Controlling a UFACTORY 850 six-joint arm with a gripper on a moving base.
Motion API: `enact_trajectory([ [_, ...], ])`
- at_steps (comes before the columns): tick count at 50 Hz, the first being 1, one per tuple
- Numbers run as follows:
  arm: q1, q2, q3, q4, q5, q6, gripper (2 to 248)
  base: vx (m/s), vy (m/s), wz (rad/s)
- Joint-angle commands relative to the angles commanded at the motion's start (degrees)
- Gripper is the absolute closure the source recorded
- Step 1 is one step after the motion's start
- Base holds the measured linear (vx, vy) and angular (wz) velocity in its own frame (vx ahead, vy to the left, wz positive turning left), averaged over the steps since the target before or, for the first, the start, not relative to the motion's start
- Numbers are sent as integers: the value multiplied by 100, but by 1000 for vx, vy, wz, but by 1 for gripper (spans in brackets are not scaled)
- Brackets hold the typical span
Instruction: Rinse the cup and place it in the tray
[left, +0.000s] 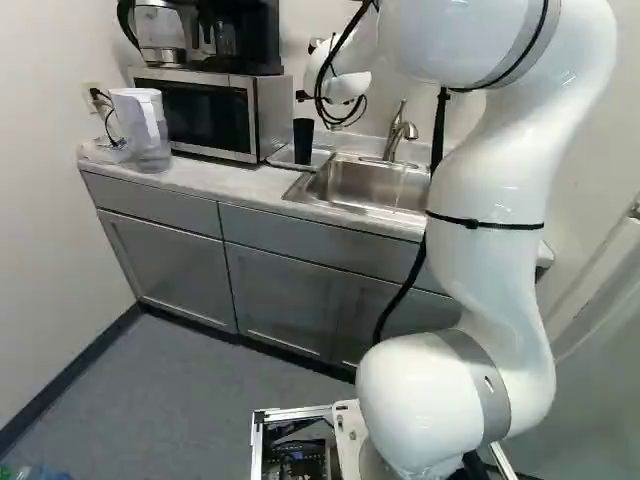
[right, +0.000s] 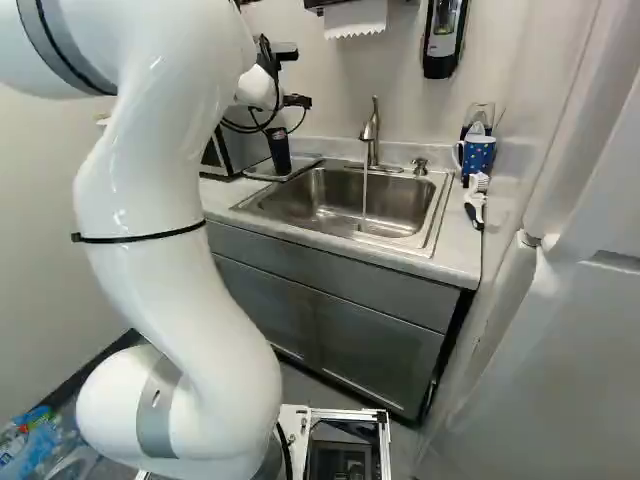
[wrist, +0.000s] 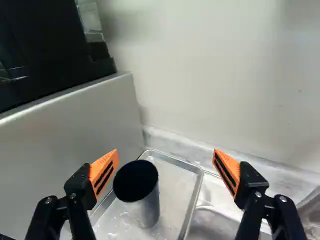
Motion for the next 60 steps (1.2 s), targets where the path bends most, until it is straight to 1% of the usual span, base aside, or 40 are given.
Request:
enact_trajectory([
  [10, -105, 173, 81, -52, -58, 0, 3, 0, 0, 0],
  [31, -356, 462, 159, -52, -58, 0, 3, 0, 0, 0],
  [60, -766, 523, -114, -52, -112, 0, 3, 0, 0, 0],
])
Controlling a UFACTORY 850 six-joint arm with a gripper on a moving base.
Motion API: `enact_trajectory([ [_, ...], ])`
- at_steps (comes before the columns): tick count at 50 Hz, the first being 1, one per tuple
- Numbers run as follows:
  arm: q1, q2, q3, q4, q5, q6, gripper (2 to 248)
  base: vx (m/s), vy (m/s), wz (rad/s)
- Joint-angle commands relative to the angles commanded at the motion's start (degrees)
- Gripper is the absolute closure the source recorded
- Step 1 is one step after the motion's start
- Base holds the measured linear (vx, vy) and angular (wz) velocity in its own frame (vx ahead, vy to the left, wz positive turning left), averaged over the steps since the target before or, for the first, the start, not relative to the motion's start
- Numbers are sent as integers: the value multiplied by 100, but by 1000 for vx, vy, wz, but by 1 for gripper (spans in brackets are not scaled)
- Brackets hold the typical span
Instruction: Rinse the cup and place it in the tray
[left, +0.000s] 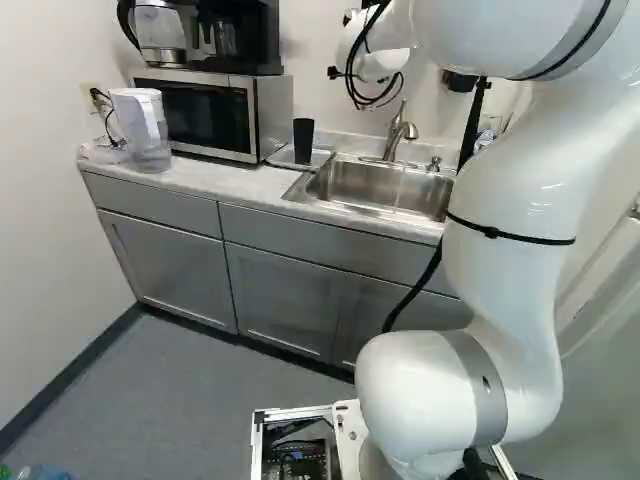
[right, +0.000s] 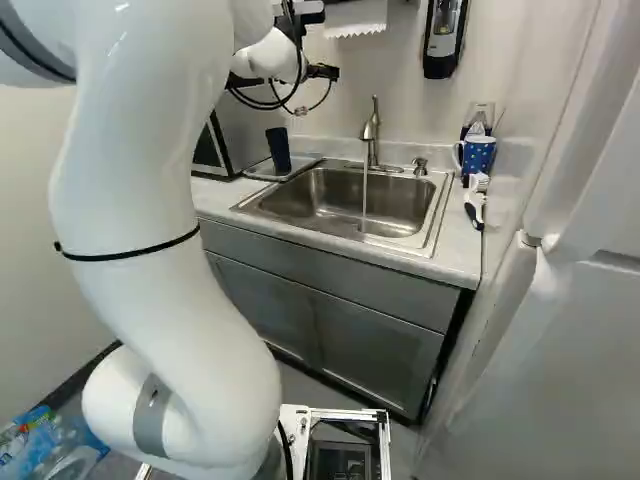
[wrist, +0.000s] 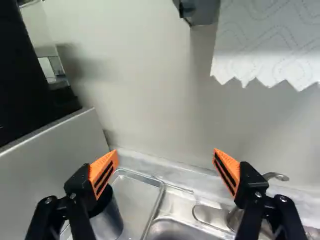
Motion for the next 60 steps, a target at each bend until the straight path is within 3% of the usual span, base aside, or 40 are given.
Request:
enact_trajectory([
  [31, -446, -19, -384, 0, -577, 0, 3, 0, 0, 0],
  [60, -815, 56, -325, 0, -577, 0, 3, 0, 0, 0],
])
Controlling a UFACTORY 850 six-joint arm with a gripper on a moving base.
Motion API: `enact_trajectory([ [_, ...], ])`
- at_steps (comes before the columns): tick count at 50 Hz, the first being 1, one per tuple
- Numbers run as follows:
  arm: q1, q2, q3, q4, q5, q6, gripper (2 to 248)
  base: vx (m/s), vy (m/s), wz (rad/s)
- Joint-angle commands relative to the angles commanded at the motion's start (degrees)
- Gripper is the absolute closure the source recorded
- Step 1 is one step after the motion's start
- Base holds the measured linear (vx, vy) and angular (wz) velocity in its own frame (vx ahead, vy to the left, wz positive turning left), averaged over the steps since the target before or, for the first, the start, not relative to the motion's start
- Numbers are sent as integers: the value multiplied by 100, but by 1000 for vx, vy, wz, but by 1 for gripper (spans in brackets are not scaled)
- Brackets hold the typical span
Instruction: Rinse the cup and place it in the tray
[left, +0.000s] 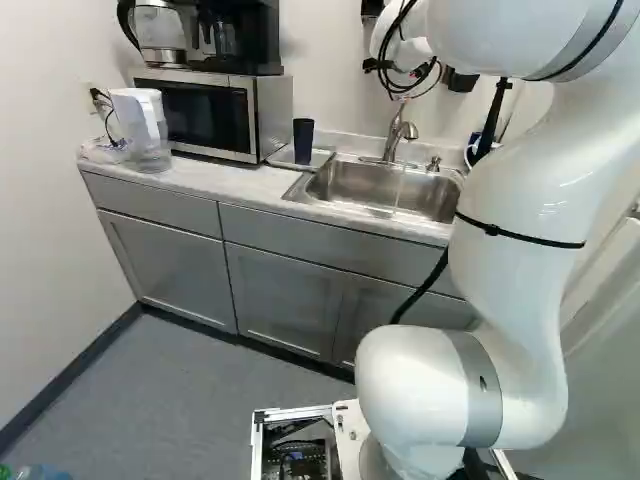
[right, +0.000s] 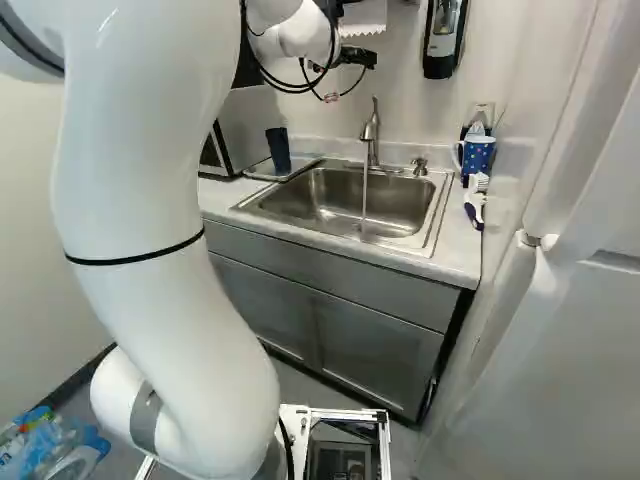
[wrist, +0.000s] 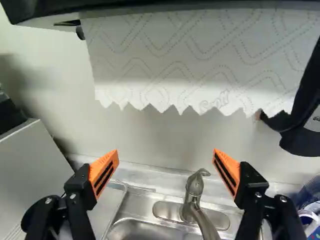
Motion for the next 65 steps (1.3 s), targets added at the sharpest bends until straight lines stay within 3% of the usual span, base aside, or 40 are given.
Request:
enact_trajectory([
  [65, -6, -105, 272, 0, 0, 0, 3, 0, 0, 0],
])
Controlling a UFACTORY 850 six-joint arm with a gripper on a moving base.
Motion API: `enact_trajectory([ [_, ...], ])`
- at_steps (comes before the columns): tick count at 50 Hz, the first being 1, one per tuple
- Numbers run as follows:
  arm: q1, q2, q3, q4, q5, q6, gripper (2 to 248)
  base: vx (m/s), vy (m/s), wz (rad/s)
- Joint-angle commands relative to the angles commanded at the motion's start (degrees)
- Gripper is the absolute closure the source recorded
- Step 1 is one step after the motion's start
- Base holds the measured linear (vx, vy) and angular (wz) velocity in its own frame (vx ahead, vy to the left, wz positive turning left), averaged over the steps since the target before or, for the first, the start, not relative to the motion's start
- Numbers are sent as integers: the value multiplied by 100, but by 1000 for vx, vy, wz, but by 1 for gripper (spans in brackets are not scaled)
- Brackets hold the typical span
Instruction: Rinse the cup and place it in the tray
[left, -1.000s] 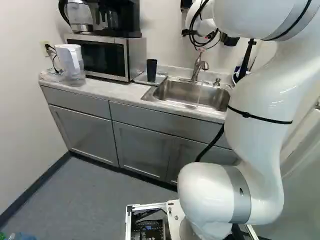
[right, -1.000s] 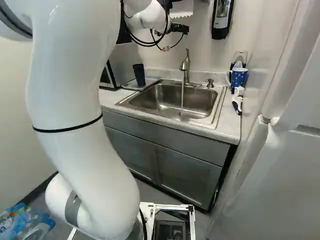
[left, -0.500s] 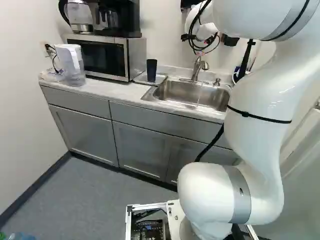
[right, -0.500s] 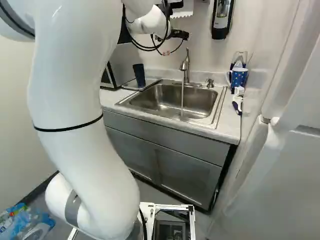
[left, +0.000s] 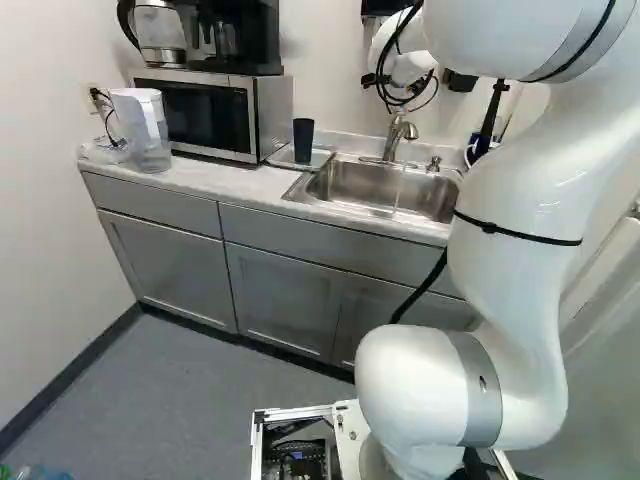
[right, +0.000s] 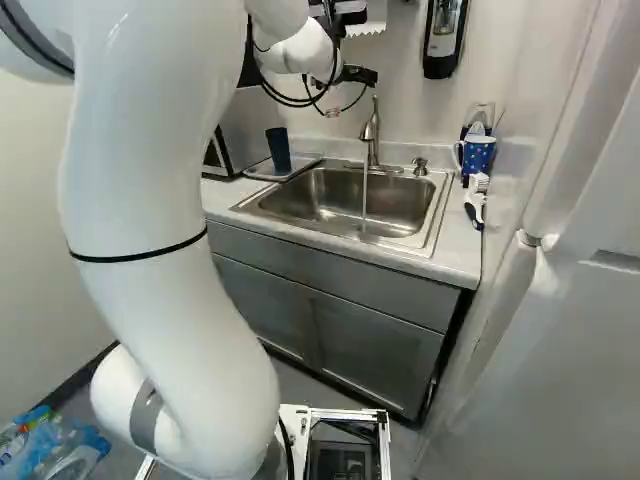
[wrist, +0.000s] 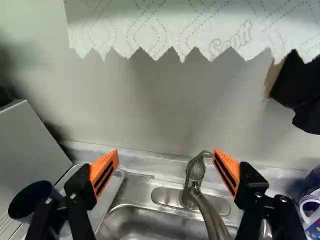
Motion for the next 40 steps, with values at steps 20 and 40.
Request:
enact_trajectory([
  [20, -48, -203, -229, 0, 0, 0, 3, 0, 0, 0],
  [40, -28, -475, -540, 0, -88, 0, 3, 0, 0, 0],
])
